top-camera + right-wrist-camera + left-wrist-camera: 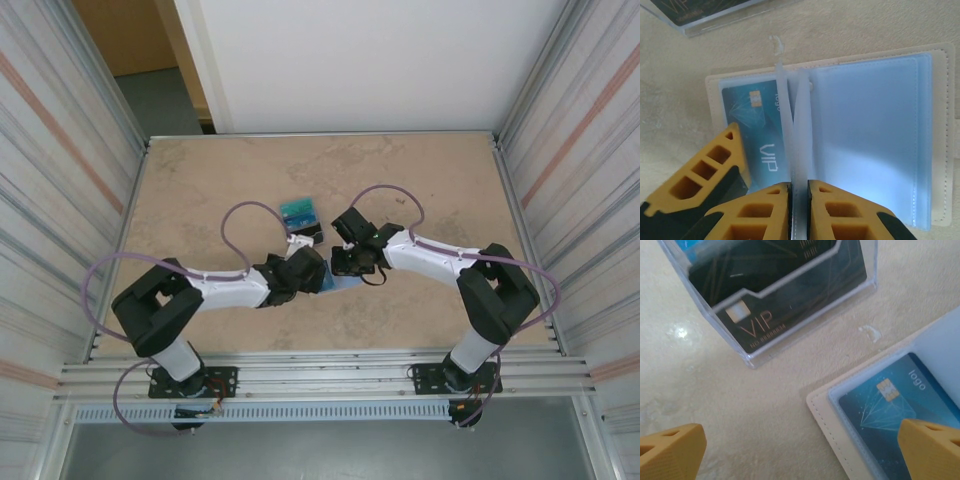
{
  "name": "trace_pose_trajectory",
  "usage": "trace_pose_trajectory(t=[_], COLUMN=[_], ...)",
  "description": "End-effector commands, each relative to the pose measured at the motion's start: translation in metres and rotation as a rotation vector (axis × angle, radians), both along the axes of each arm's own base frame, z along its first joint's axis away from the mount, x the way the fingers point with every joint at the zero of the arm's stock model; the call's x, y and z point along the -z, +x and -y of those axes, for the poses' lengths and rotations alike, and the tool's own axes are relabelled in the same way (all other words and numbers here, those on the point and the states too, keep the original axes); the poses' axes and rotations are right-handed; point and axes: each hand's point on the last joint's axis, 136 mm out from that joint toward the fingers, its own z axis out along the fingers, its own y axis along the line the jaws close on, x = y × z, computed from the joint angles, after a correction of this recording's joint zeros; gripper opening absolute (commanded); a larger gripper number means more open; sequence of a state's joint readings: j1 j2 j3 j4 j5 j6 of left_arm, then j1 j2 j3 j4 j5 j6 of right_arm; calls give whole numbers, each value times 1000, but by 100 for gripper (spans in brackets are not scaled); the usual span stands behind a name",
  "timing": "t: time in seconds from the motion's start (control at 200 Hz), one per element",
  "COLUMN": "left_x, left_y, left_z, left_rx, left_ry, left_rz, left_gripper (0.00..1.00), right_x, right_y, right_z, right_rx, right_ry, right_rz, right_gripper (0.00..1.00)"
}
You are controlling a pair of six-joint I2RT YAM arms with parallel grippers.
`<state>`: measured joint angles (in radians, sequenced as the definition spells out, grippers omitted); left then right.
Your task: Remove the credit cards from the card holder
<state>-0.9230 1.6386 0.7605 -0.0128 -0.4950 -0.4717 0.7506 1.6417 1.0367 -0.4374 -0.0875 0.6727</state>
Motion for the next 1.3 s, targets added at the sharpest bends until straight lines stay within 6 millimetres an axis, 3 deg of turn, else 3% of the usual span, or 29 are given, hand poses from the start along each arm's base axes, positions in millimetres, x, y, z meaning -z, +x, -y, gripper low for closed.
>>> trace_pose_trajectory(t=[0.0,0.18,0.331,0.596,0.967,1.213,1.293], left_x=[4,13,12,12,-14,-41,-42], left_y=[0,-5,-4,-8,-14,-16,-17], left_z=[-1,-7,-10,-21,-28,-35,-39], left_rx=[-38,-51,-50,-74,-49,-59,-74], left_ry=[21,48,69,106,56,-17,-53], left_rz=[-13,-38,-36,-39,9,65,49], left_gripper=[99,99,99,99,99,99,99], right_x=[-8,-4,-1,-7,-31,-32,-30], right_y=[2,14,21,20,7,5,3], right_z=[10,35,57,80,55,27,16], right_rx=[11,59,105,155,94,22,-9], right_ry=[1,-45,-60,-57,41,114,123], right_rz=[18,32,28,44,69,25,12], right_gripper=[17,19,30,32,26,28,28])
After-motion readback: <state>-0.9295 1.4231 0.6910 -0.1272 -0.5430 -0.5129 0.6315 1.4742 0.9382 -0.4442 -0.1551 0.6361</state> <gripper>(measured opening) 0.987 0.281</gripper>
